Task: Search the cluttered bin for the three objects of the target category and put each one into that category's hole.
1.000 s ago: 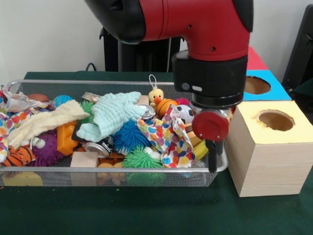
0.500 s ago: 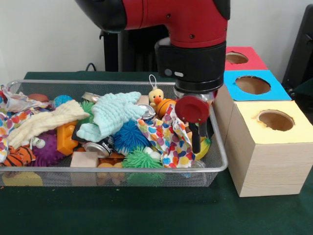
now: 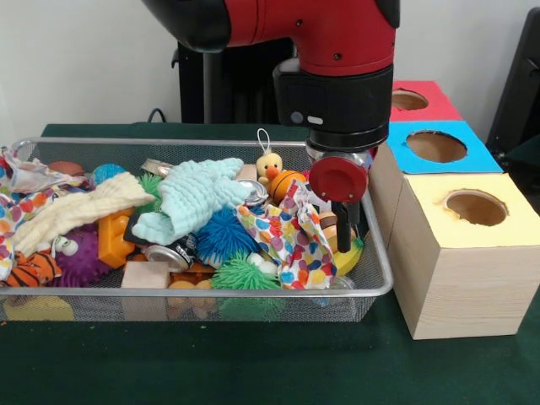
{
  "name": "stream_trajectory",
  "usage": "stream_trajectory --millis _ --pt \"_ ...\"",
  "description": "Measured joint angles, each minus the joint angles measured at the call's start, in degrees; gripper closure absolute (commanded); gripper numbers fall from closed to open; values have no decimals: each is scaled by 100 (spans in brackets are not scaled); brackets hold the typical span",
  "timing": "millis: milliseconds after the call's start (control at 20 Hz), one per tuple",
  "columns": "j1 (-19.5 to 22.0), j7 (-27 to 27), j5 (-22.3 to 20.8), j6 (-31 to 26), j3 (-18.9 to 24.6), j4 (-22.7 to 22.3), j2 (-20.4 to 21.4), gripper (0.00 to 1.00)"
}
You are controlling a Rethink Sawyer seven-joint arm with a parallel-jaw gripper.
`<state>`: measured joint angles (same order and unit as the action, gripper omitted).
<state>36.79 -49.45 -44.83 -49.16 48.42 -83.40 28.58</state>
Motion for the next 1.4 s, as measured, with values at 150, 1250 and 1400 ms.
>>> stream_trajectory --millis 150,1250,1400 --pt "-1 0 -12 27 0 -41 5 0" --pt "-68 0 -449 614 -2 -22 -455 0" --pt "-133 0 -490 613 -2 -7 -519 0"
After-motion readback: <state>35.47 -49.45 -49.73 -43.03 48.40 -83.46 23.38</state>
